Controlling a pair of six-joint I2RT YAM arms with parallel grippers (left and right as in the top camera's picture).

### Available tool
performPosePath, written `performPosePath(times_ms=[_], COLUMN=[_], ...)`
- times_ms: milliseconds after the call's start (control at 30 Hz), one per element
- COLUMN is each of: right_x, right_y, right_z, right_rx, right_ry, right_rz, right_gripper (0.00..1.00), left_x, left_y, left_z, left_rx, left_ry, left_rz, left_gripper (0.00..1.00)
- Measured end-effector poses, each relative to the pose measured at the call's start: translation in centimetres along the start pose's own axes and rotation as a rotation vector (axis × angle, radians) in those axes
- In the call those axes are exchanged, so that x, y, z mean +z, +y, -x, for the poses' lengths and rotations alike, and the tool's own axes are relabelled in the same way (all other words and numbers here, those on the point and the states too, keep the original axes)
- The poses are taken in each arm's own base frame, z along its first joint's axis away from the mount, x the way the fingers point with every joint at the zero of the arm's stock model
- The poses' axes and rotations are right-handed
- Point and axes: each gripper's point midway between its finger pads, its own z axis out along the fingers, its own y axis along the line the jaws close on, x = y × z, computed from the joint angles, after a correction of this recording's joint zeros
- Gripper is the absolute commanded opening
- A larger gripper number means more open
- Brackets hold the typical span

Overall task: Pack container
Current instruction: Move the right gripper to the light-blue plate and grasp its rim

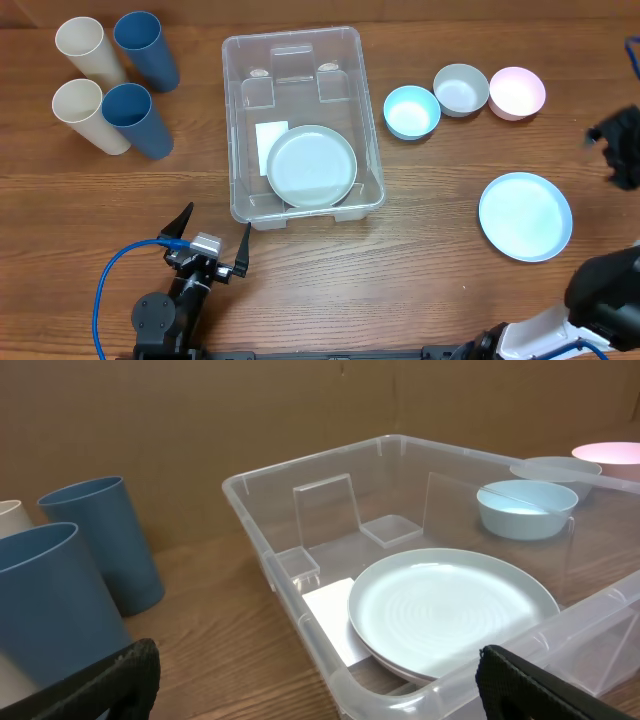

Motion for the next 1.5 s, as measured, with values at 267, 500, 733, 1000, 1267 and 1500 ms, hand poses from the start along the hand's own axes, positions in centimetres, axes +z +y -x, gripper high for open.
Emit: performPosePath(times_ms=[267,500,733,1000,1267,1500], right_x=[10.4,15.0,16.3,17.3,18.1,15.2], right_y=[-9.6,-10.0,-9.8,-10.0,-9.5,-7.8], right_z=[-0.8,-1.9,-2.5,-2.9,-4.1,-2.7], right_rx=[0.274,0.242,0.226,0.226,0.241,0.257], right_ry=[0.138,0.119,0.123,0.116,0.126,0.152], right_rz=[-0.072,-0.058,-0.034,-0.032,0.013,0.06], right_gripper=[0.6,0.52,0.34,0.31,0.04,0.04], left_x=[0.0,0.0,0.0,0.0,0.0,0.0], left_y=[0.0,0.0,0.0,0.0,0.0,0.0], left_z=[0.0,0.0,0.0,0.0,0.0,0.0], left_rx=[0.0,0.0,0.0,0.0,0.0,0.0], left_ry=[0.0,0.001,0.0,0.0,0.0,0.0], left_rz=[0.0,0.0,0.0,0.0,0.0,0.0], left_gripper=[1.0,1.0,1.0,1.0,1.0,1.0])
